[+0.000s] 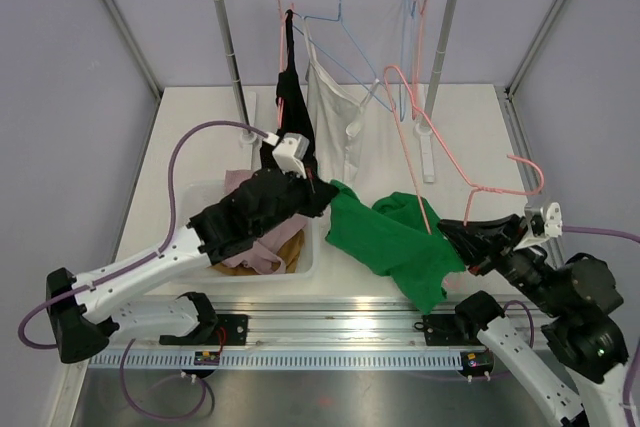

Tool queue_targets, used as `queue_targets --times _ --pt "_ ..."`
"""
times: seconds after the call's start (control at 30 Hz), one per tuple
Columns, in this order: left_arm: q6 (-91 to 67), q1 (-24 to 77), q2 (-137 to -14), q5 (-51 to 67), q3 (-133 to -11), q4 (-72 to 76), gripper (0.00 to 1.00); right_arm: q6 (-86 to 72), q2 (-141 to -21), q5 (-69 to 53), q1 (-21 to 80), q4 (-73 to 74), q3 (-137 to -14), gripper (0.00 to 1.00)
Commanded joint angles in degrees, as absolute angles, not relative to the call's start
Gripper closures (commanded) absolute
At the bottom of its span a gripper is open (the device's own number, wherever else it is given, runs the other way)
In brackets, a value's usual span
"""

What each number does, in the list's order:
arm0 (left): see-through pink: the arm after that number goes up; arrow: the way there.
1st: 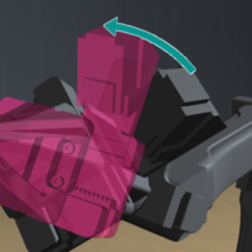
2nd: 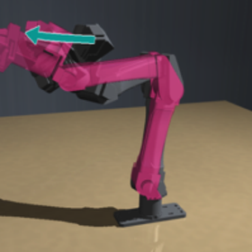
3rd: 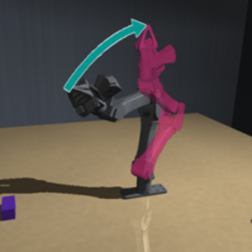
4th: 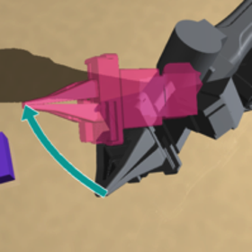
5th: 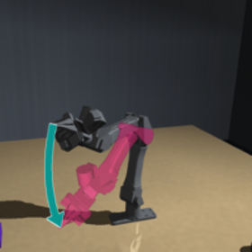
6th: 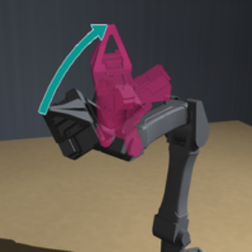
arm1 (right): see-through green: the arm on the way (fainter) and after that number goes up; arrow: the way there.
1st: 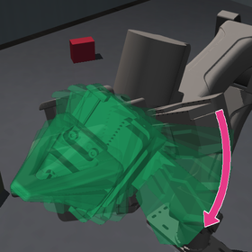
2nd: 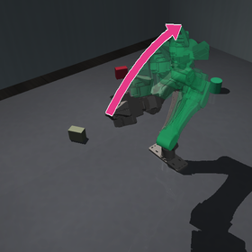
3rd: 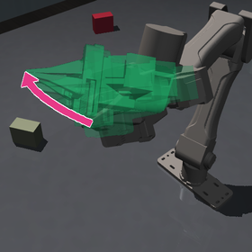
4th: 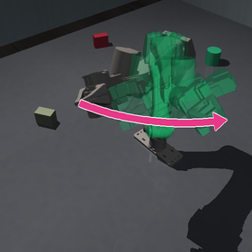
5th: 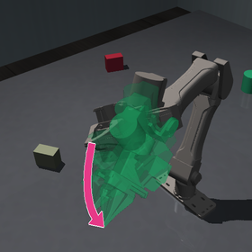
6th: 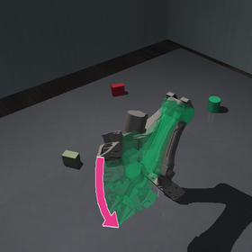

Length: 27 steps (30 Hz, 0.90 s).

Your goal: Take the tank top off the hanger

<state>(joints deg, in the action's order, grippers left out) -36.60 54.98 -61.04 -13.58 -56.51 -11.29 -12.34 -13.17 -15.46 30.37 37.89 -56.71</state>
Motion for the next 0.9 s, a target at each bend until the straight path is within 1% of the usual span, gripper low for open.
queue_targets --times 0.0,0.03,0.13,0.2,0.23,0.3,0.4,0.43,0.47,0.5,0.57,0.6,0.63,0.67,0.7,0.73,0.87 --pt "-29.89 59.31 -62.05 -8.18 -55.64 -3.51 1.0 -17.48 -11.78 -9.97 30.67 8.05 -47.83 1.0" --pt "-28.75 60.28 -62.57 -8.26 -55.29 -3.6 1.0 -18.1 -12.04 -8.02 30.59 -2.01 -44.42 1.0" --pt "-28.82 63.36 -63.89 -9.4 -52.39 -3.17 1.0 -18.72 -15.46 -0.72 30.59 -16.46 -41.32 1.0" --pt "-29.44 65.12 -64.94 -11.5 -49.5 -2.46 1.0 -18.72 -20.29 4.63 30.59 -18.8 -42.18 1.0" --pt "-30.75 65.56 -65.3 -12.47 -48.79 -2.46 1.0 -18.46 -23.7 5.62 30.67 -18.46 -44.36 1.0" --pt "-32.25 66.27 -66.26 -14.32 -46.42 -2.46 1.0 -17.93 -26.7 9.12 30.59 -16.36 -47.18 1.0" --pt "-35.85 66.8 -66.27 -18.44 -44.31 -3.95 1.0 -17.23 -32.15 8.18 30.59 -3.21 -55.87 1.0" --pt "-37.34 66.8 -65.92 -19.33 -43.86 -4.48 1.0 -16.36 -35.04 6.87 30.59 7.19 -61.73 1.0" --pt "-38.22 66.88 -65.74 -20.38 -43.42 -5.53 0.99 -16.61 -36.46 5.99 30.59 11.82 -64.48 1.0" --pt "-41.02 66.88 -65.22 -23.35 -43.24 -6.76 0.84 -17.13 -37.95 5.89 30.59 19.52 -67.03 1.0" --pt "-42.27 66.88 -65.3 -26.44 -44.38 -11.23 0.72 -17.23 -42.0 5.8 30.59 25.37 -73.28 1.0" --pt "-42.62 66.88 -65.48 -27.24 -45.43 -13.25 0.44 -16.88 -43.06 5.89 30.59 30.01 -74.95 1.0" --pt "-42.71 66.88 -66.0 -27.94 -48.75 -17.88 0.18 -16.27 -45.07 5.98 30.67 31.54 -78.02 1.0" --pt "-43.06 66.88 -66.53 -30.12 -50.78 -20.97 0.01 -15.82 -45.96 6.24 30.59 32.94 -79.18 1.0" --pt "-43.59 66.88 -66.88 -31.71 -53.06 -24.49 0.01 -15.3 -46.84 6.41 30.59 35.31 -81.54 1.0" --pt "-43.33 66.88 -67.67 -32.95 -58.22 -30.52 0.01 -14.86 -48.24 6.68 30.59 36.38 -82.52 1.0" --pt "-41.75 65.75 -67.42 -39.1 -67.99 -41.82 0.01 -13.45 -52.46 9.57 30.59 40.95 -87.0 1.0"
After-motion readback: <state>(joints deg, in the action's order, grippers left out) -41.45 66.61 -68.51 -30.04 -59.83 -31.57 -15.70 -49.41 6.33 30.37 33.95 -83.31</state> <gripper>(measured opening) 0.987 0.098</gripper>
